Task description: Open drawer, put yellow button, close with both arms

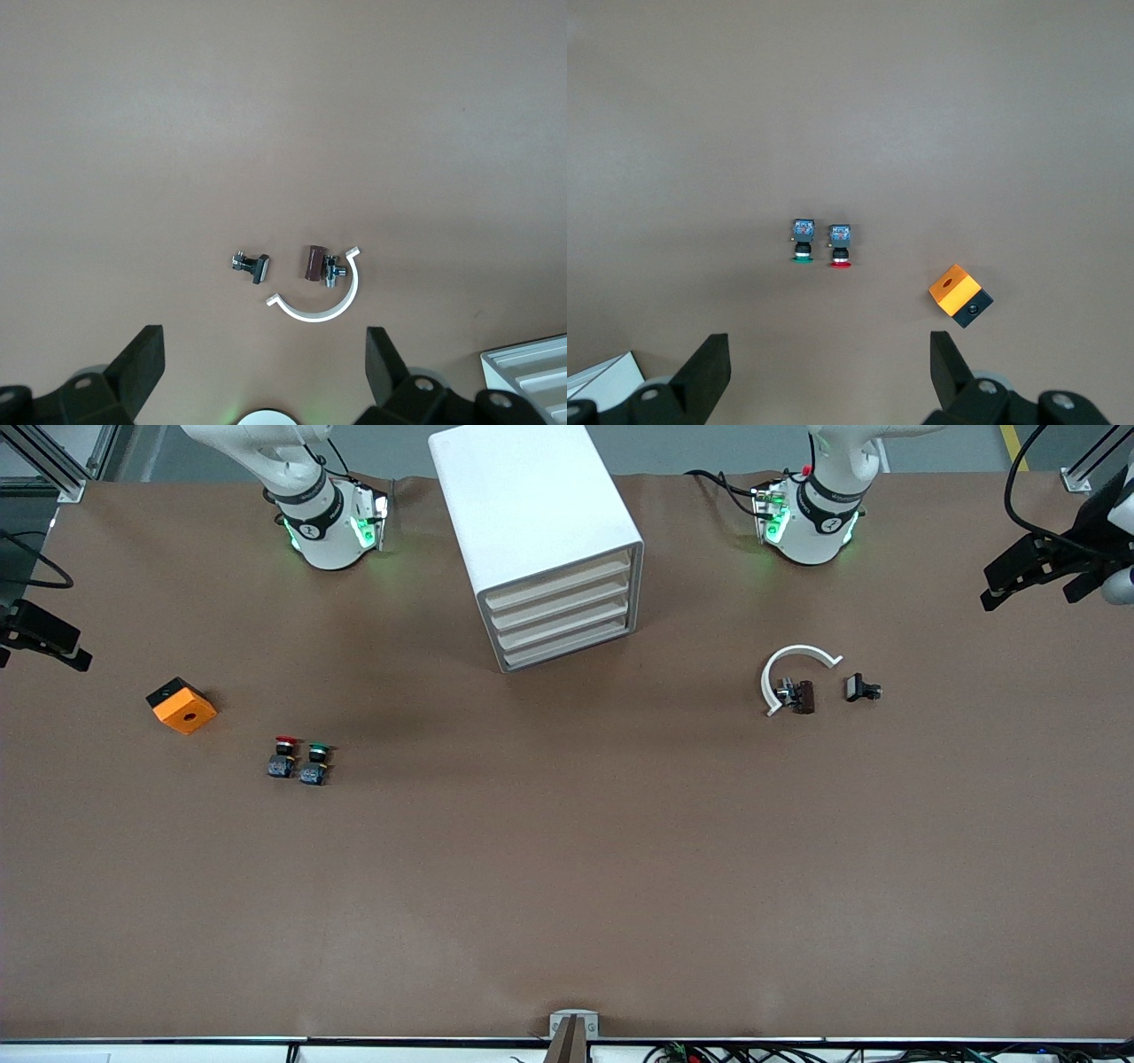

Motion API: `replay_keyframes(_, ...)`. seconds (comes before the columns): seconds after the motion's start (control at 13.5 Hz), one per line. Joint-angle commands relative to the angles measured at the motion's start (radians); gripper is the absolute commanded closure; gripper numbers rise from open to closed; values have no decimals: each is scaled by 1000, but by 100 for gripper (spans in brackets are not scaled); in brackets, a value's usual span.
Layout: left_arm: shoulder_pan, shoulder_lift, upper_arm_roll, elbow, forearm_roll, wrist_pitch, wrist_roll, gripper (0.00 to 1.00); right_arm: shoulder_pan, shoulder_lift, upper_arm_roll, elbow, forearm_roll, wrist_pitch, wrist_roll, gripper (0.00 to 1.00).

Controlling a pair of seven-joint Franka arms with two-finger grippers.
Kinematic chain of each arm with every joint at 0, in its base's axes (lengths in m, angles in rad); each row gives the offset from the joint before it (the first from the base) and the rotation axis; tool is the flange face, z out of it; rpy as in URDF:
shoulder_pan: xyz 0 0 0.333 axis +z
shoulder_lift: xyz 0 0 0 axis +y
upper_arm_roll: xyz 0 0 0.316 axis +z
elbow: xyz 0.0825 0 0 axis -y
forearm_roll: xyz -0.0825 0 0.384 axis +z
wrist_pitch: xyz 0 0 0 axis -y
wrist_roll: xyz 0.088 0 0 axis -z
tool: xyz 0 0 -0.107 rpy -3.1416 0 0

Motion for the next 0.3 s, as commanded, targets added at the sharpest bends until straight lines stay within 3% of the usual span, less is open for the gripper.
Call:
replay_keyframes(0.0, -2, 7, -1, 19, 12, -20, 22, 0, -2, -7, 5, 4, -4, -8, -9, 0)
replay_keyframes(0.22, -4, 7, -3, 19, 11, -26, 20, 0, -2, -7, 5, 4, -4, -8, -9, 0)
